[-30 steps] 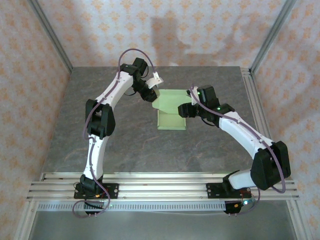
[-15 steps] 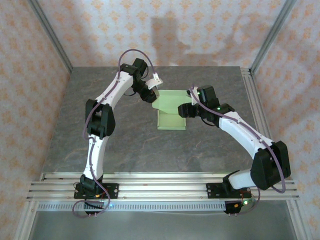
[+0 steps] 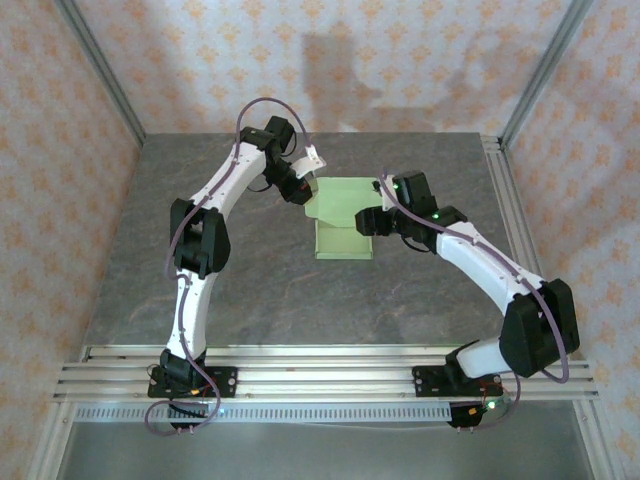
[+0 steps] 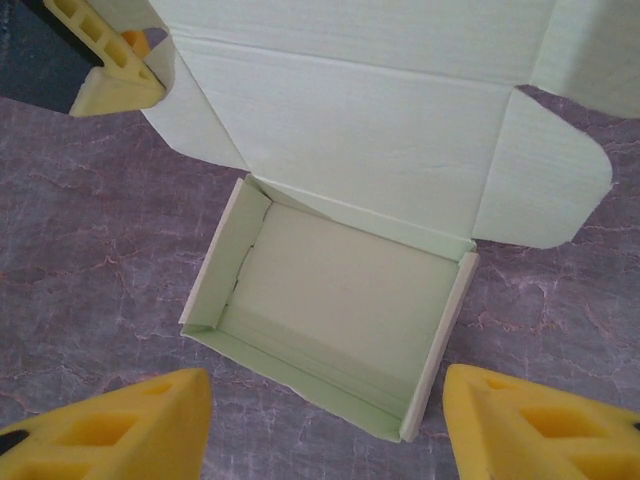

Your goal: Fold the paper box

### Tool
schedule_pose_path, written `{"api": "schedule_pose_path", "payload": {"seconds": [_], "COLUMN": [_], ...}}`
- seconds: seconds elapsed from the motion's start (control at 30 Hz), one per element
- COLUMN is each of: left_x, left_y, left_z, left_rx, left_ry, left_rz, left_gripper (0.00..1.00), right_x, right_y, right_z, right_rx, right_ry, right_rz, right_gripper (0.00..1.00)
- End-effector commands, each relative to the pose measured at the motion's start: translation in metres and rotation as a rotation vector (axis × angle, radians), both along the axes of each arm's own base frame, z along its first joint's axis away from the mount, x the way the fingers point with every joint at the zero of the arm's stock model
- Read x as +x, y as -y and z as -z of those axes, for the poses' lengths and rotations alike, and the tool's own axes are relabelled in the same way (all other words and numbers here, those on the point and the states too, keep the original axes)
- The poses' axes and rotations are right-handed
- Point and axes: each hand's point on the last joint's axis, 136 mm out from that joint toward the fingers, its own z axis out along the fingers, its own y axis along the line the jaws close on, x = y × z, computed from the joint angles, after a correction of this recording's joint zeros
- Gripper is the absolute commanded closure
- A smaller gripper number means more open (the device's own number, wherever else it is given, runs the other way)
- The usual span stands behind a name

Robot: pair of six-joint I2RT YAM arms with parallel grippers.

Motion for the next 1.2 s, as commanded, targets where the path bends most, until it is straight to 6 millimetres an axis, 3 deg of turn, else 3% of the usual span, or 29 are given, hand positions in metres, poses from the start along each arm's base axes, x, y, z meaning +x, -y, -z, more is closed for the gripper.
{"api": "schedule_pose_path", "payload": {"seconds": [0.0, 0.23, 0.4, 0.57, 0.73, 0.83, 0.93, 1.03, 1.17], "left_x": [-0.015, -0.024, -0.026, -0.028, -0.028, -0.027, -0.027, -0.026, -0.025], "left_y": [0.001, 0.0, 0.001, -0.001, -0.001, -0.002, -0.002, -0.002, -0.001], "left_z": [-0.036, -0.033, -0.032, -0.029, -0.028, -0.028, -0.027, -0.025, -0.024], "left_rx": [-0.026, -0.029, -0.033, -0.02, -0.018, -0.015, -0.011, -0.012, -0.016], "left_ry": [0.048, 0.023, 0.009, -0.006, -0.009, -0.009, -0.01, -0.016, -0.018], "left_rz": [0.051, 0.091, 0.101, 0.103, 0.104, 0.103, 0.102, 0.101, 0.1], "left_gripper": [1.0, 1.0, 1.0, 1.0, 1.0, 1.0, 1.0, 1.0, 1.0], "right_x": [0.01, 0.036, 0.046, 0.053, 0.068, 0.076, 0.074, 0.072, 0.066], "right_y": [0.014, 0.052, 0.049, 0.047, 0.049, 0.046, 0.038, 0.032, 0.026], "right_z": [-0.014, -0.024, -0.025, -0.01, 0.007, 0.007, 0.005, 0.006, 0.008], "right_rx": [-0.034, -0.114, -0.167, -0.206, -0.276, -0.277, -0.236, -0.206, -0.18], "right_ry": [0.029, 0.125, 0.198, 0.147, 0.083, 0.08, 0.062, 0.044, 0.015], "right_rz": [0.035, -0.01, -0.249, -0.449, -0.545, -0.585, -0.644, -0.679, -0.721], "right_gripper": [0.38, 0.37, 0.36, 0.37, 0.38, 0.39, 0.43, 0.55, 0.56]}}
